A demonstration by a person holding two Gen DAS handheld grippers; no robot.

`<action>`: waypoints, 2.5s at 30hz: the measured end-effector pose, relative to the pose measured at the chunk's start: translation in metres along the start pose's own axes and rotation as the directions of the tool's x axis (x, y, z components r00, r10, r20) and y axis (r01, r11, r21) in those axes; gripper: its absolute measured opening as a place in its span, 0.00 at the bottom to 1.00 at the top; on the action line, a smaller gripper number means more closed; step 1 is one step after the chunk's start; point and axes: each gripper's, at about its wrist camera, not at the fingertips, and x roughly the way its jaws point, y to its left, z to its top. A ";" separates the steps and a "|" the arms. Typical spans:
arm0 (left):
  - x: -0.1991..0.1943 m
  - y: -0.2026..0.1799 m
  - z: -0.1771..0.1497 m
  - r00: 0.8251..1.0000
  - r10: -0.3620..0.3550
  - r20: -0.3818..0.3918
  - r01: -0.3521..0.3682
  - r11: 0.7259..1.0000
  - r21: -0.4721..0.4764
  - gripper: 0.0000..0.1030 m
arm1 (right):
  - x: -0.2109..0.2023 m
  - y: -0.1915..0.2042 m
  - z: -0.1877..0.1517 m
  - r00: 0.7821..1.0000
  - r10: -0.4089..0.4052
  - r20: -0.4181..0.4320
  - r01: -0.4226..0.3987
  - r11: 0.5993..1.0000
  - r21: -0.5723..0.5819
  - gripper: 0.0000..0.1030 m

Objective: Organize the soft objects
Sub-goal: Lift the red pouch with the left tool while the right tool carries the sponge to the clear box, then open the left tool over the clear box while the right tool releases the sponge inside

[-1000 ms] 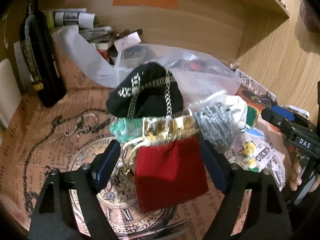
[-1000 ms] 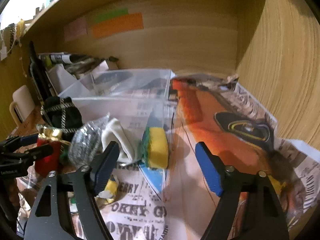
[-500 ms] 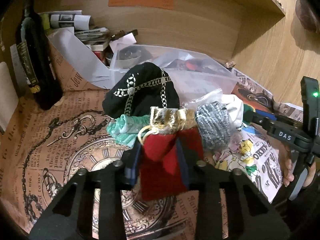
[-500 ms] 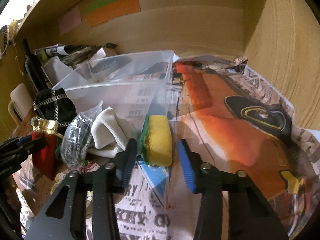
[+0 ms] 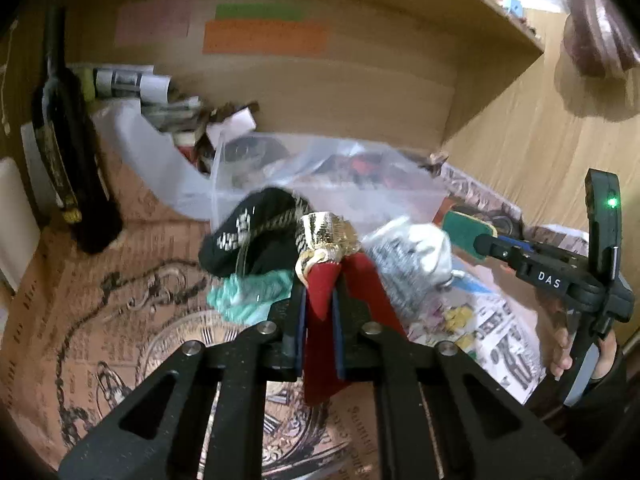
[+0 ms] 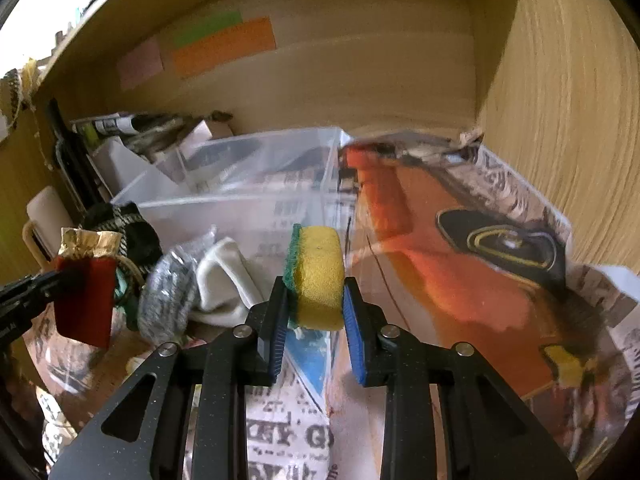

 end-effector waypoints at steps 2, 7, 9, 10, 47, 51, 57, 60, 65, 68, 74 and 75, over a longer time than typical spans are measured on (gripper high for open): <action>-0.004 -0.001 0.008 1.000 0.002 0.029 -0.003 1.000 0.004 0.09 | -0.005 0.003 0.005 1.000 -0.001 0.020 0.001 1.000 -0.008 0.23; -0.015 0.001 0.030 0.994 0.006 0.107 -0.008 1.000 0.014 0.09 | -0.019 0.012 0.021 0.996 0.004 0.092 -0.001 1.000 -0.031 0.23; -0.018 0.001 0.040 0.990 0.018 0.138 -0.022 1.000 0.023 0.09 | -0.024 0.016 0.031 0.992 0.010 0.124 -0.005 0.999 -0.041 0.23; -0.019 0.001 0.044 0.989 0.019 0.148 -0.022 0.999 0.024 0.09 | -0.027 0.018 0.033 0.990 0.013 0.138 -0.007 0.999 -0.046 0.23; 0.152 0.053 0.122 0.965 0.020 -0.262 0.001 0.997 0.079 0.09 | 0.120 0.046 0.100 0.993 0.003 -0.122 -0.031 0.974 -0.223 0.23; 0.155 0.054 0.123 0.959 0.024 -0.282 -0.001 0.997 0.081 0.13 | 0.126 0.047 0.095 0.988 0.001 -0.154 -0.035 0.974 -0.224 0.25; 0.146 0.055 0.124 0.969 0.040 -0.243 -0.023 0.997 0.070 0.40 | 0.119 0.049 0.095 0.992 -0.007 -0.129 -0.024 0.970 -0.241 0.47; 0.136 0.056 0.127 0.976 0.047 -0.213 -0.034 0.997 0.064 0.44 | 0.107 0.051 0.099 0.996 -0.001 -0.093 -0.022 0.968 -0.248 0.52; 0.103 0.054 0.133 0.990 0.068 -0.120 -0.060 0.996 0.067 0.58 | 0.075 0.056 0.104 1.000 0.014 -0.005 -0.015 0.967 -0.254 0.60; 0.079 0.051 0.133 0.995 0.068 -0.067 -0.063 0.996 0.070 0.62 | 0.054 0.062 0.105 0.998 0.028 0.048 -0.014 0.965 -0.262 0.64; 0.037 0.043 0.126 0.998 0.059 0.018 -0.061 0.995 0.074 0.67 | 0.015 0.073 0.100 0.990 0.066 0.123 -0.029 0.959 -0.281 0.67; 0.030 0.042 0.123 0.998 0.056 0.033 -0.058 0.995 0.075 0.69 | 0.011 0.074 0.099 0.989 0.073 0.129 -0.034 0.959 -0.280 0.67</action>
